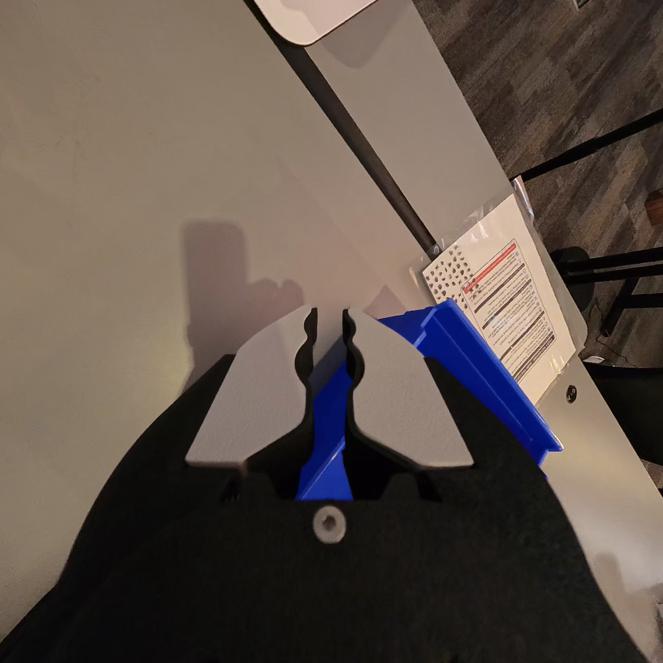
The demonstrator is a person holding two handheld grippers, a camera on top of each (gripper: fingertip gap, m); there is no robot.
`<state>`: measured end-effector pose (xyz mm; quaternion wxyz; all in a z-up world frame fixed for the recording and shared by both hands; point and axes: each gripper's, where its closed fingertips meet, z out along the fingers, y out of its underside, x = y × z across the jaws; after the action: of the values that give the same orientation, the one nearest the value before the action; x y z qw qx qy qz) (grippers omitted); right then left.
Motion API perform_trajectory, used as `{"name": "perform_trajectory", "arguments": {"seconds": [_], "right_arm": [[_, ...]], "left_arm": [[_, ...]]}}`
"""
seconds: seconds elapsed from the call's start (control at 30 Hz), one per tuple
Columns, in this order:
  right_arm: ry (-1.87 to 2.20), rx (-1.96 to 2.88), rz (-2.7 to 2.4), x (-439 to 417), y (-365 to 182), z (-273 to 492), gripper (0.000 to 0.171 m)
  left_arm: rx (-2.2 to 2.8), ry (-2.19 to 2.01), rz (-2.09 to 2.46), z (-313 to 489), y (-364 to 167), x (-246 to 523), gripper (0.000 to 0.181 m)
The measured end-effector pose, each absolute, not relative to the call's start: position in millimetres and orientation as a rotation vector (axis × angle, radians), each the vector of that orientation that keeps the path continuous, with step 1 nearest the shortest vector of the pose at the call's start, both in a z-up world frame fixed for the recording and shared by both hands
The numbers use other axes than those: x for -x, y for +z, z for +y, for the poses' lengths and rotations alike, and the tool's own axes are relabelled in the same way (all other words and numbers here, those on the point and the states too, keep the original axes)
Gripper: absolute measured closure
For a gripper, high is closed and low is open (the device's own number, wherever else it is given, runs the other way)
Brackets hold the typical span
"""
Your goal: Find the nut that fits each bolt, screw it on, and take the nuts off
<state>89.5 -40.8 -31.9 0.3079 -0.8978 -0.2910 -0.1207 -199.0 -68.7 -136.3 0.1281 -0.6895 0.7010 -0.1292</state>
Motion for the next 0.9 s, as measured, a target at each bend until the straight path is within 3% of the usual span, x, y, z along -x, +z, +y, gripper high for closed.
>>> {"name": "perform_trajectory", "arguments": {"seconds": [0.17,0.4,0.6,0.9], "right_arm": [[-0.318,2.392,-0.747,-97.5,-35.0,-40.1,0.158],[-0.319,2.388,-0.728,-103.7,-33.4,-39.6,0.158],[-0.271,2.379,-0.704,-101.7,-32.3,-41.0,0.158],[-0.277,2.465,-0.728,-99.8,-55.9,-43.9,0.158]], "left_arm": [[1.949,-0.807,1.802,-69.9,-67.1,194.5,0.169],[2.017,-0.33,1.456,-11.9,10.2,336.0,0.167],[2.305,-0.045,1.137,27.1,-20.8,473.3,0.171],[2.536,-0.148,1.428,31.2,-120.2,472.2,0.158]]}}
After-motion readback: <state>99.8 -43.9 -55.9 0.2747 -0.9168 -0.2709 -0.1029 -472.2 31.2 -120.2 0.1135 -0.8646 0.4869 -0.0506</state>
